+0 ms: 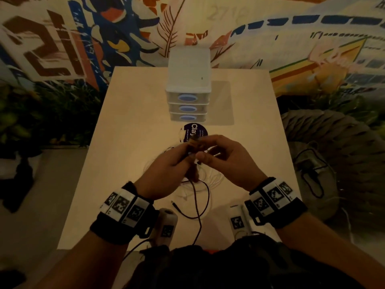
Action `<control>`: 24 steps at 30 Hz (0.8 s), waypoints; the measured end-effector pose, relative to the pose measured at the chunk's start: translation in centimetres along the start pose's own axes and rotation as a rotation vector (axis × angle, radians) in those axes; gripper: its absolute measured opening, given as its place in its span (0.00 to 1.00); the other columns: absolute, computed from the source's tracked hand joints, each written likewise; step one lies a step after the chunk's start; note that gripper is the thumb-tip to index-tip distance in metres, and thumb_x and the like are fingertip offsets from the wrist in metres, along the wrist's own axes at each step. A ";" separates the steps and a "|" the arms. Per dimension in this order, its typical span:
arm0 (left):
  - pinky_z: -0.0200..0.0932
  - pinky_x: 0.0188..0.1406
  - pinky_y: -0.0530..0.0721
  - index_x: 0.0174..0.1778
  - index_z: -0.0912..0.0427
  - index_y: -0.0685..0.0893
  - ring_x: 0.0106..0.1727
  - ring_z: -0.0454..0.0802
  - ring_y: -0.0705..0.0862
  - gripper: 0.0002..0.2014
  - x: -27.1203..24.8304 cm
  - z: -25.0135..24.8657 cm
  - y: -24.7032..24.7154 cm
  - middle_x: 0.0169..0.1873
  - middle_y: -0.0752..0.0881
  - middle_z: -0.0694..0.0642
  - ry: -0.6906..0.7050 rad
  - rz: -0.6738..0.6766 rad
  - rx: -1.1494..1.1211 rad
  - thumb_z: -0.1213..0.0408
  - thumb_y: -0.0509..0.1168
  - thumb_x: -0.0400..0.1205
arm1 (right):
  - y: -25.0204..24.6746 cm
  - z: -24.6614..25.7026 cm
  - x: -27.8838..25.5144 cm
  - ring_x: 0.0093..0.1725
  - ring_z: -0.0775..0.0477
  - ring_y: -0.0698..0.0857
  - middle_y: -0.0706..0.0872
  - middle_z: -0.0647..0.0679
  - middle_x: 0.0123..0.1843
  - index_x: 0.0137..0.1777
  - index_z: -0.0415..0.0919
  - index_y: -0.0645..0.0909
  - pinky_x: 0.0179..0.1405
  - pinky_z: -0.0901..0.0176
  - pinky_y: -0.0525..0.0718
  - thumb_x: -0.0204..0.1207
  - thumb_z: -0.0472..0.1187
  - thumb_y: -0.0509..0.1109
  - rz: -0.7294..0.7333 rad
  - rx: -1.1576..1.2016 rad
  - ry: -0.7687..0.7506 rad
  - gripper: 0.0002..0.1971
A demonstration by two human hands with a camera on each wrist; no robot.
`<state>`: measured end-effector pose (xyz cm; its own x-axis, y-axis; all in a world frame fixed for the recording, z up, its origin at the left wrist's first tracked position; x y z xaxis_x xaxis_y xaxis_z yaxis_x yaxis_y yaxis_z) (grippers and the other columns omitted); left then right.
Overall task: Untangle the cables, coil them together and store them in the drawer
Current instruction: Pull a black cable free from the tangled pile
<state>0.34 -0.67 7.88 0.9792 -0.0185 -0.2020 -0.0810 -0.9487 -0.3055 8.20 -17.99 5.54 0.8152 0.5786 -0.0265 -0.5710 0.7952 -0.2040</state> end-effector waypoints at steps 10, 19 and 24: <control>0.73 0.47 0.86 0.54 0.57 0.84 0.26 0.51 0.74 0.12 1.1 4.6 -4.2 0.21 0.72 0.48 -0.173 -0.230 -0.162 0.67 0.54 0.92 | 2.6 -10.4 6.3 0.51 0.51 0.85 0.89 0.50 0.56 0.65 0.49 0.83 0.58 0.52 0.83 0.83 0.54 0.68 0.145 -0.625 0.370 0.15; 0.68 0.49 0.88 0.57 0.58 0.84 0.28 0.49 0.77 0.13 2.8 8.1 -6.8 0.25 0.76 0.50 -0.212 -0.110 -0.152 0.66 0.54 0.93 | 6.1 -11.0 10.1 0.56 0.44 0.87 0.90 0.48 0.54 0.58 0.51 0.86 0.52 0.54 0.83 0.82 0.54 0.70 0.176 -0.726 0.430 0.11; 0.51 0.36 0.88 0.58 0.55 0.84 0.26 0.46 0.78 0.11 3.8 9.8 -7.2 0.29 0.76 0.50 -0.240 -0.126 -0.080 0.59 0.56 0.92 | 5.3 -8.0 7.4 0.39 0.59 0.91 0.92 0.58 0.43 0.55 0.57 0.84 0.51 0.49 0.89 0.83 0.53 0.70 0.022 -0.523 0.289 0.05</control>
<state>2.77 9.14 0.21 0.9077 0.1672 -0.3849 0.0629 -0.9610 -0.2693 11.98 -10.99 -3.52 0.8392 0.4627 -0.2858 -0.5238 0.5462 -0.6536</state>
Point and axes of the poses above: each hand's wrist, its own x-axis towards the middle knuckle, its own y-axis out of the palm, z = x × y, the point moved 1 cm from there along x, towards the middle knuckle
